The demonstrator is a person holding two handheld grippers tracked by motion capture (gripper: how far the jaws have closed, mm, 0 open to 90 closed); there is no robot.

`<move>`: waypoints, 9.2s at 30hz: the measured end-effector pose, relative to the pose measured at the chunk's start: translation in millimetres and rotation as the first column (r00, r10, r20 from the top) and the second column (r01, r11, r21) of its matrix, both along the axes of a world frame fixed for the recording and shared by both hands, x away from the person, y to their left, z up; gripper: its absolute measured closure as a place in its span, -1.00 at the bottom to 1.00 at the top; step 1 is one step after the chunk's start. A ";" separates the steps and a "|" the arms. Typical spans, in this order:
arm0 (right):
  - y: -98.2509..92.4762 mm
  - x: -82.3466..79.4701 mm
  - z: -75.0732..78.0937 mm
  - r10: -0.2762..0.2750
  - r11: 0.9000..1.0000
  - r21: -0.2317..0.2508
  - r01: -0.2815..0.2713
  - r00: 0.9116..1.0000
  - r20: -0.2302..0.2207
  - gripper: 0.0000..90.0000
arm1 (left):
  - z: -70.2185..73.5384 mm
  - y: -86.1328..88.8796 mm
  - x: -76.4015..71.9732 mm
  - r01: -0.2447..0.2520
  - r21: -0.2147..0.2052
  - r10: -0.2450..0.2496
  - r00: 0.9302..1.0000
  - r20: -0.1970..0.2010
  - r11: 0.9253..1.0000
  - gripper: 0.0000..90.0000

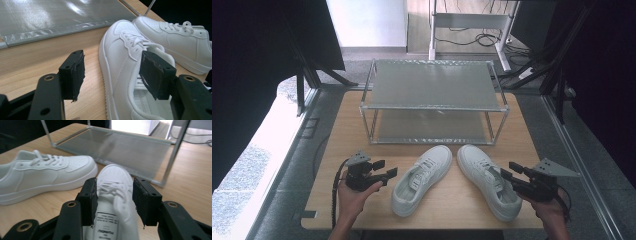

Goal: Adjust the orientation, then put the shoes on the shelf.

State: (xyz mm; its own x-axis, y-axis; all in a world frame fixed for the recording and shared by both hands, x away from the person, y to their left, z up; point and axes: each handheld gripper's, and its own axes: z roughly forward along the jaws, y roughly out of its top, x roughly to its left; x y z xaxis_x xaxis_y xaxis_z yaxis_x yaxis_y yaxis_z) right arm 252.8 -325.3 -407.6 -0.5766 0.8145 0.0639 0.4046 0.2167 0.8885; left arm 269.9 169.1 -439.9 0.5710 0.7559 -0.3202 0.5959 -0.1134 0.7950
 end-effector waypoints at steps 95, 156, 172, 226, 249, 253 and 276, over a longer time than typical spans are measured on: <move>29.1 69.4 -53.5 -0.131 0.889 -0.457 -0.025 0.943 -0.307 0.66 | -22.0 -86.6 34.3 0.085 0.349 -0.052 0.993 -0.104 0.933 0.76; -6.6 43.4 -30.4 -0.083 0.996 -0.053 0.073 0.975 -0.206 0.93 | 22.8 -7.5 9.6 -0.020 -0.050 0.019 1.000 -0.007 0.999 0.82; -1.9 38.4 -14.5 -0.066 0.998 0.002 0.067 0.984 -0.165 0.93 | 36.9 -2.7 4.7 -0.017 -0.098 0.020 0.999 0.027 0.995 0.82; 20.1 105.1 105.8 0.008 0.983 0.182 -0.001 0.999 -0.033 0.93 | 142.4 21.1 67.8 -0.019 -0.289 0.069 0.984 0.165 0.957 0.82; 44.7 173.2 148.2 -0.052 0.985 0.163 0.064 0.996 -0.078 0.93 | 181.0 17.7 131.6 -0.069 -0.308 0.120 0.982 0.149 0.949 0.82; 52.2 187.3 155.0 -0.067 0.985 0.151 0.080 0.994 -0.084 0.93 | 188.0 16.6 145.5 -0.094 -0.300 0.141 0.980 0.140 0.949 0.82; 93.8 279.4 157.3 -0.238 0.967 0.039 0.252 0.947 -0.216 0.93 | 180.0 -7.4 227.8 -0.253 -0.245 0.265 0.964 0.018 0.936 0.81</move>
